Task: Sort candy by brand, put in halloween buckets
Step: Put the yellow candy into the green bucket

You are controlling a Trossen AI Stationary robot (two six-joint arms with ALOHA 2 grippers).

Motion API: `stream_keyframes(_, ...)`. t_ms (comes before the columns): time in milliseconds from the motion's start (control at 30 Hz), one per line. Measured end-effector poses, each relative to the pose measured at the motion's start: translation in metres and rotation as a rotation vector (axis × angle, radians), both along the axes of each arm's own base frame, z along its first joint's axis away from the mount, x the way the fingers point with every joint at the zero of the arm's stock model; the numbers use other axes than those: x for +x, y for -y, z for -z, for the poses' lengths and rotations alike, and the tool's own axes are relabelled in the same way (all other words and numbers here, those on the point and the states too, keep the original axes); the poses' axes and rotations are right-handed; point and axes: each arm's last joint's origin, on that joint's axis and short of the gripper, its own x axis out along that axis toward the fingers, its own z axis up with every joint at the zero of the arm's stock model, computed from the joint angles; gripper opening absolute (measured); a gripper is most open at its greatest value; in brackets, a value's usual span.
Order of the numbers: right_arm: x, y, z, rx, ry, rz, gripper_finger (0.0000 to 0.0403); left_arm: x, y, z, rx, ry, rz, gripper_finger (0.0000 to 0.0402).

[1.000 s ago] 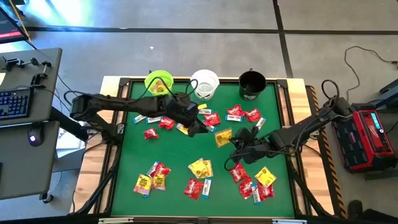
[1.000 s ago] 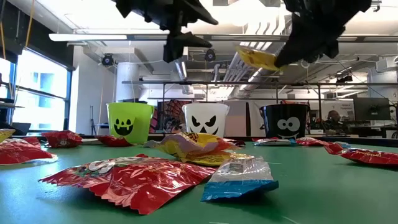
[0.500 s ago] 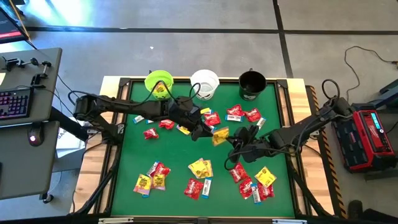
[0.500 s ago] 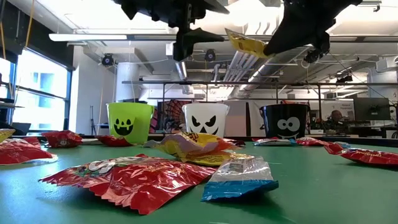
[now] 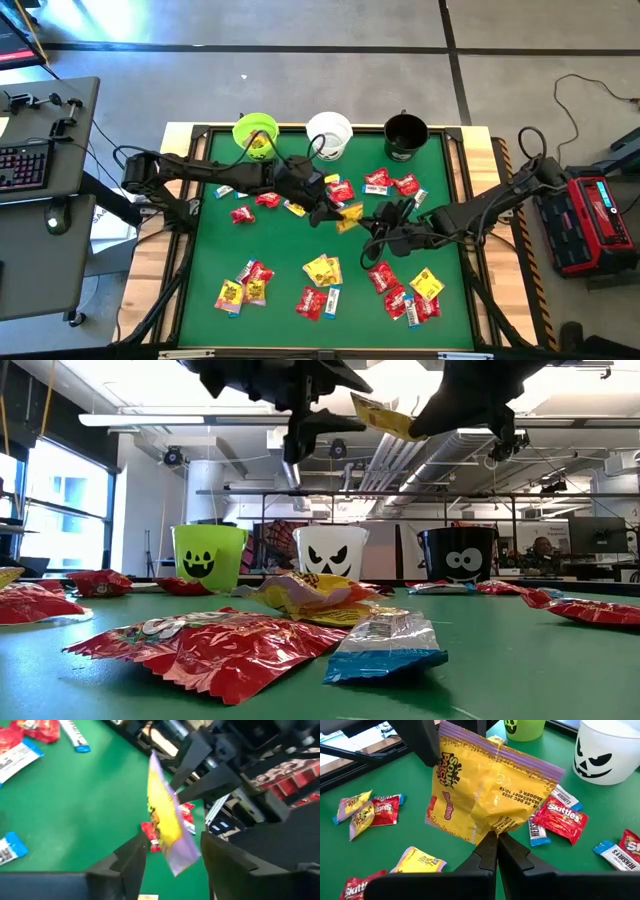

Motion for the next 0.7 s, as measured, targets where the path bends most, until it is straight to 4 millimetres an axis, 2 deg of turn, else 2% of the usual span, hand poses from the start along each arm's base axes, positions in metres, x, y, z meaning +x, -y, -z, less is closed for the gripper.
stream_keyframes(367,0.0,-0.001,0.0,0.02,-0.001,-0.02,0.0,0.0,-0.008,-0.002,0.009,0.024,0.011,0.0015)
stream_keyframes(533,0.001,-0.001,0.0,0.024,0.001,-0.018,0.0004,0.0,-0.013,-0.001,0.022,0.026,0.001,0.0003)
stream_keyframes(700,0.001,0.001,0.0,0.039,-0.003,-0.021,0.0047,-0.001,-0.02,-0.001,0.029,0.025,-0.014,0.0001)
